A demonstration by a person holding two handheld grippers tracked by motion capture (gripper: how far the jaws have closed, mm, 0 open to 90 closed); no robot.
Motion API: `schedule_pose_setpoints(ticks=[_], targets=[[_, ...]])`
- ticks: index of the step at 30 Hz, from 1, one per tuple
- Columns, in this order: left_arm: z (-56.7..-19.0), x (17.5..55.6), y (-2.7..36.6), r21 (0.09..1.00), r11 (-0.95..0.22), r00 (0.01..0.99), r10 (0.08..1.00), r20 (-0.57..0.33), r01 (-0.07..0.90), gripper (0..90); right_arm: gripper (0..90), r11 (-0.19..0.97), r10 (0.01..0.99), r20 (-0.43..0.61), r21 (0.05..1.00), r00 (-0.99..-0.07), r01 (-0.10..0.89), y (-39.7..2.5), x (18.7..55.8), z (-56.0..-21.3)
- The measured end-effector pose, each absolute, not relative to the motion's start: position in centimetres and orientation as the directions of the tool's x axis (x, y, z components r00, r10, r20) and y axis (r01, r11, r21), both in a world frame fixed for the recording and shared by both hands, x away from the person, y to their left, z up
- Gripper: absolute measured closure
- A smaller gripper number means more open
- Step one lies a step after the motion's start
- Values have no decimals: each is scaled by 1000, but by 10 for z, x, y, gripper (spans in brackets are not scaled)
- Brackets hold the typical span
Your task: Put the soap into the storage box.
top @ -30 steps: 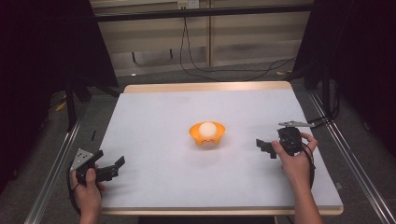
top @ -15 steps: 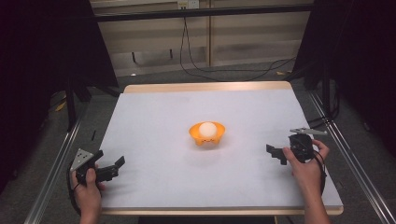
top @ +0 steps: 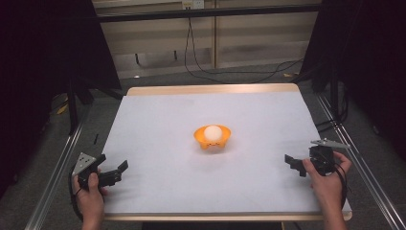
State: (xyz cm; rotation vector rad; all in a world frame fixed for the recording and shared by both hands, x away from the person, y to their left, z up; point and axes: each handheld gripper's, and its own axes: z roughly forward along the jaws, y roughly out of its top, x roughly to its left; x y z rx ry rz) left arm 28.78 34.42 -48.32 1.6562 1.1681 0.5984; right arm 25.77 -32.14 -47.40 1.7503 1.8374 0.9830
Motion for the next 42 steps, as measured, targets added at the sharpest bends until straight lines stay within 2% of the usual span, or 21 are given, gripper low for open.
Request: schedule_pose_setpoints(ticks=[29, 35, 42], targets=[[-483, 287, 344, 910, -52, 415, 900, -136, 411, 16, 0, -83, 985, 159, 780, -67, 621, -370, 209, -478], [-483, 288, 344, 910, -52, 415, 899, -137, 412, 16, 0, -101, 980, 183, 795, -77, 598, -373, 200, -482], [-483, 288, 344, 909, -60, 415, 901, -129, 413, 16, 0, -93, 985, 158, 832, -73, 547, -369, 192, -487]])
